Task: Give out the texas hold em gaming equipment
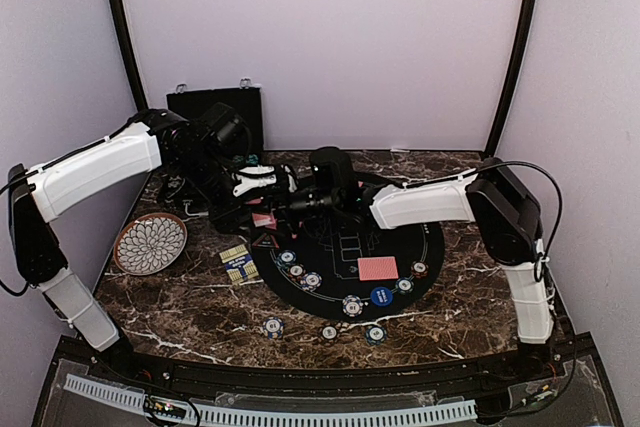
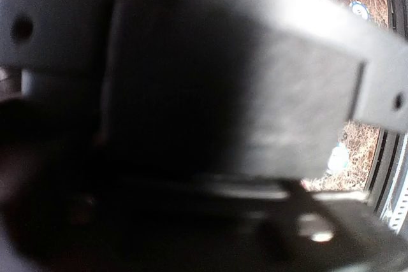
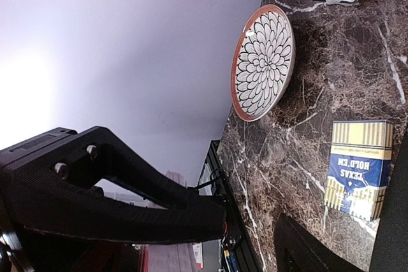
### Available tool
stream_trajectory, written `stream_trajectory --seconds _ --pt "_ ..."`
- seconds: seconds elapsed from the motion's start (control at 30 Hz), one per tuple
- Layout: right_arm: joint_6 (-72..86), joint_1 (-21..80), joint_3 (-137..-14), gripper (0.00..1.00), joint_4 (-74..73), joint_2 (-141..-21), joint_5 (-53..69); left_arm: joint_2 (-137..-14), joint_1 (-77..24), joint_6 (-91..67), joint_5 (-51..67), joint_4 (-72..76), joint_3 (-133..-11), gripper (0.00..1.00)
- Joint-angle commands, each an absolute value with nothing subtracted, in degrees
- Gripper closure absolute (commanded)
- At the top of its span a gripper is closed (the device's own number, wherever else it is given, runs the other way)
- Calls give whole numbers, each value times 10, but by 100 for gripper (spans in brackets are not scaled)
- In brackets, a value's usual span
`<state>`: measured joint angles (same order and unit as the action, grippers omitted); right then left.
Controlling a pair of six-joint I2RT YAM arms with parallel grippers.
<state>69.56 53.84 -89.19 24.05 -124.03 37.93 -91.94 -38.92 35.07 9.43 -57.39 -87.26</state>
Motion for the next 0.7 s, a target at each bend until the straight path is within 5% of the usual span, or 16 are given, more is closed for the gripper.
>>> stream_trajectory --seconds 0.0,0.67 --pt "689 537 -913 20 219 -1257 376 -913 -393 345 105 -590 -890 95" --pt "641 501 -819 31 177 -1166 379 -910 -392 350 98 -588 -882 95"
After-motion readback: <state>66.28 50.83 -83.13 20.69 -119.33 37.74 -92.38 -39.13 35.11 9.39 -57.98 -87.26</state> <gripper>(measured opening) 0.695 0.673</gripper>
